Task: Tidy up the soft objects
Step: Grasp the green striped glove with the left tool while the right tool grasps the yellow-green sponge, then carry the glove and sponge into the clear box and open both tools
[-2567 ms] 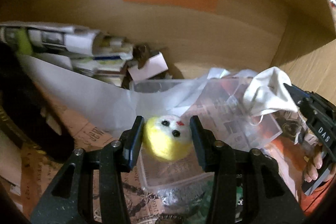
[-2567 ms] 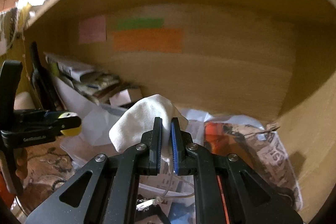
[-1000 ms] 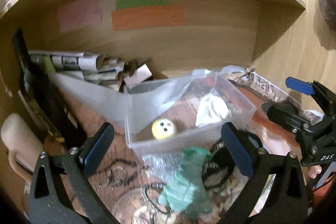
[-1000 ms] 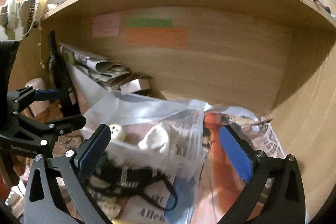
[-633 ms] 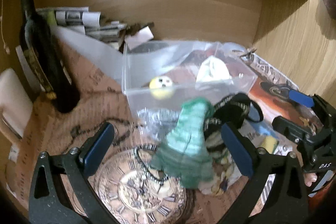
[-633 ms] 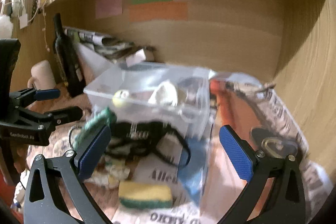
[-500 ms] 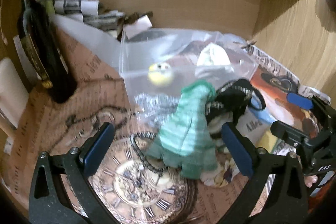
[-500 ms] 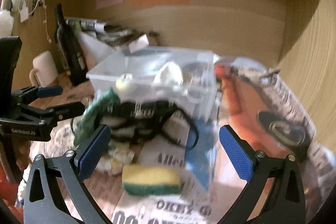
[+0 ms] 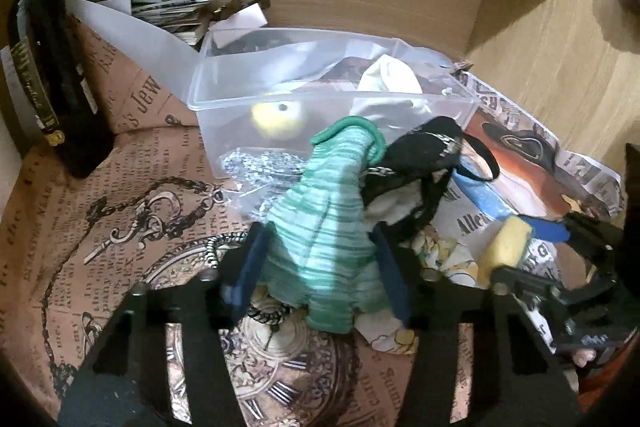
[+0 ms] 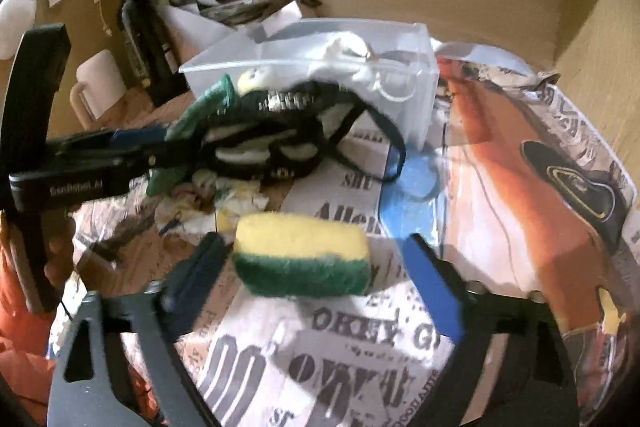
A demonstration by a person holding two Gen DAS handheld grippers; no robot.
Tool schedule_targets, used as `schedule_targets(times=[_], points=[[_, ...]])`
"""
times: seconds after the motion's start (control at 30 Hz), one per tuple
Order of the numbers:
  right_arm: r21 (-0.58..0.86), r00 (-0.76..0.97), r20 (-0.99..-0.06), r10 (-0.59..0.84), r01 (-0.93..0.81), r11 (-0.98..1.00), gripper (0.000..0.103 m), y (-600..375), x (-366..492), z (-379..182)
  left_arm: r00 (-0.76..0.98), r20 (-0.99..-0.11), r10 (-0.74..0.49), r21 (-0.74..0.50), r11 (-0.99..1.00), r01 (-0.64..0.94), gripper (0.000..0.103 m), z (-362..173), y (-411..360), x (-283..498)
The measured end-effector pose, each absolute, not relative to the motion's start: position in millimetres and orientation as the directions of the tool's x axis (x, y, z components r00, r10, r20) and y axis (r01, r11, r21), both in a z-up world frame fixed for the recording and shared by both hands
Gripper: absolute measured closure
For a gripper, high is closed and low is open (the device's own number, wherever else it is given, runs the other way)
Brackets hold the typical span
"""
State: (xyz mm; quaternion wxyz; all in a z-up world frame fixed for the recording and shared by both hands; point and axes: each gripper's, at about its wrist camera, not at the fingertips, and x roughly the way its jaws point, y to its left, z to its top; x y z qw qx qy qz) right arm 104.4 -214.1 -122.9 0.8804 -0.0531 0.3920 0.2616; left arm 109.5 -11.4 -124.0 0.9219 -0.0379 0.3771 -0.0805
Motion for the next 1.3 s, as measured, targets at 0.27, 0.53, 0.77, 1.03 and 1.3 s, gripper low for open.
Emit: schedule_targets(times=[0.27,0.53,0.77,1.03,1.3], points=[[0.125,0.596,-0.682,0.423,-0.475,0.871,0.043,-222.7,106.4,-119.6,0.714,-0.672,-0.197,-0.132,0.98,0.146,0.092,-120.5,-12.2,100.1],[0.105,0.666,-0.625,0.407,-0.445,0.889,0.043,-232.0,108.3,-98.4,0.745,-0.64,-0.19,-0.14,0.982,0.13,0.096,-101.9,-4.8,89.7],[0.083,0.736,-0.541,0.408,-0.436,0.896,0.043,-236.9,105.4,-68.5,0.806,-0.563,-0.184,-0.123,0.983,0.138,0.096,-67.7,-4.5,78.2],[0.073,0.789,-0.44,0.429,-0.445,0.892,0.043,-234.5,111.9,-34.7,0.87,-0.473,-0.141,-0.08,0.99,0.118,0.096,-35.9,0.7,84.3],[0.075,0.803,-0.389,0.451,-0.46,0.885,0.043,-220.4,143.1,-12.4,0.889,-0.444,-0.114,-0.065,0.993,0.094,0.096,-20.0,13.7,115.8]])
